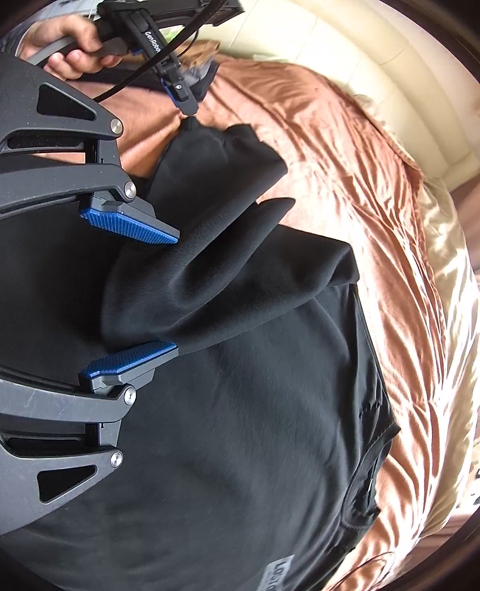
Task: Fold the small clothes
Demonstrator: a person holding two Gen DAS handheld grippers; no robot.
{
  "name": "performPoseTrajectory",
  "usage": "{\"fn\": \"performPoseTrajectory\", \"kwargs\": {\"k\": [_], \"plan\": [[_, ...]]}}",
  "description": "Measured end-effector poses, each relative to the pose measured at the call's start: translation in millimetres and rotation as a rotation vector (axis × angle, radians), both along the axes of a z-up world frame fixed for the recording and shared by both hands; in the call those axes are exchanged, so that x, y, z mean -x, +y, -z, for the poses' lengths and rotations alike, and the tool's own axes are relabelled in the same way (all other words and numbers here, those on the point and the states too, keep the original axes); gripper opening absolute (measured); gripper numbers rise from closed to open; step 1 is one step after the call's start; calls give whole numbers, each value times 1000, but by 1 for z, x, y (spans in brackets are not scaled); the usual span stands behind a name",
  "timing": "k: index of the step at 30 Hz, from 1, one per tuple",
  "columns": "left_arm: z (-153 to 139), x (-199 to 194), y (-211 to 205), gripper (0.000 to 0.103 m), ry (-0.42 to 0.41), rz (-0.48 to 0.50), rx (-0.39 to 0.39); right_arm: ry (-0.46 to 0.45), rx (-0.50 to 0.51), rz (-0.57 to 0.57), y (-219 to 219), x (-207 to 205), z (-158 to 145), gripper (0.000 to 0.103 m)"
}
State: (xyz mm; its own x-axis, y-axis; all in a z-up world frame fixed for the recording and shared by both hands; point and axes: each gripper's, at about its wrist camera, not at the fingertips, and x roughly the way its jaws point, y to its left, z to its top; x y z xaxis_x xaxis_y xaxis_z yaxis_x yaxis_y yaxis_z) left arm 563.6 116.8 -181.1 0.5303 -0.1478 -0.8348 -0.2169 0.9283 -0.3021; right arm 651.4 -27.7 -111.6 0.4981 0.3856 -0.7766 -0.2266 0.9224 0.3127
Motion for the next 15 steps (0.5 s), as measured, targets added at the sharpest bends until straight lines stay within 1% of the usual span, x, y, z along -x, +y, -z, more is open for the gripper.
{"fn": "performPoseTrajectory", "kwargs": {"k": [1, 3, 5, 6, 9, 11, 13, 15], "plan": [[4, -2, 1, 58, 6, -3, -13, -1, 8, -6, 3, -3, 2, 36], [11, -8, 4, 58, 17, -13, -37, 0, 14, -6, 4, -8, 7, 17], [17, -13, 7, 58, 22, -19, -36, -11, 13, -2, 0, -11, 10, 9], [21, -16, 9, 58, 27, -21, -34, -16, 11, 2, -2, -12, 11, 7], [26, -20, 10, 58, 32, -16, -23, -32, 9, 27, -9, -10, 13, 6], [29, -21, 10, 56, 34, -11, -3, -27, 0, 37, -13, -9, 16, 6], [31, -23, 6, 47, 37, 0, 7, -17, -2, 43, -15, -8, 20, 6], [35, -24, 1, 44, 54, 10, 15, 1, -10, 38, -16, -8, 22, 7]]}}
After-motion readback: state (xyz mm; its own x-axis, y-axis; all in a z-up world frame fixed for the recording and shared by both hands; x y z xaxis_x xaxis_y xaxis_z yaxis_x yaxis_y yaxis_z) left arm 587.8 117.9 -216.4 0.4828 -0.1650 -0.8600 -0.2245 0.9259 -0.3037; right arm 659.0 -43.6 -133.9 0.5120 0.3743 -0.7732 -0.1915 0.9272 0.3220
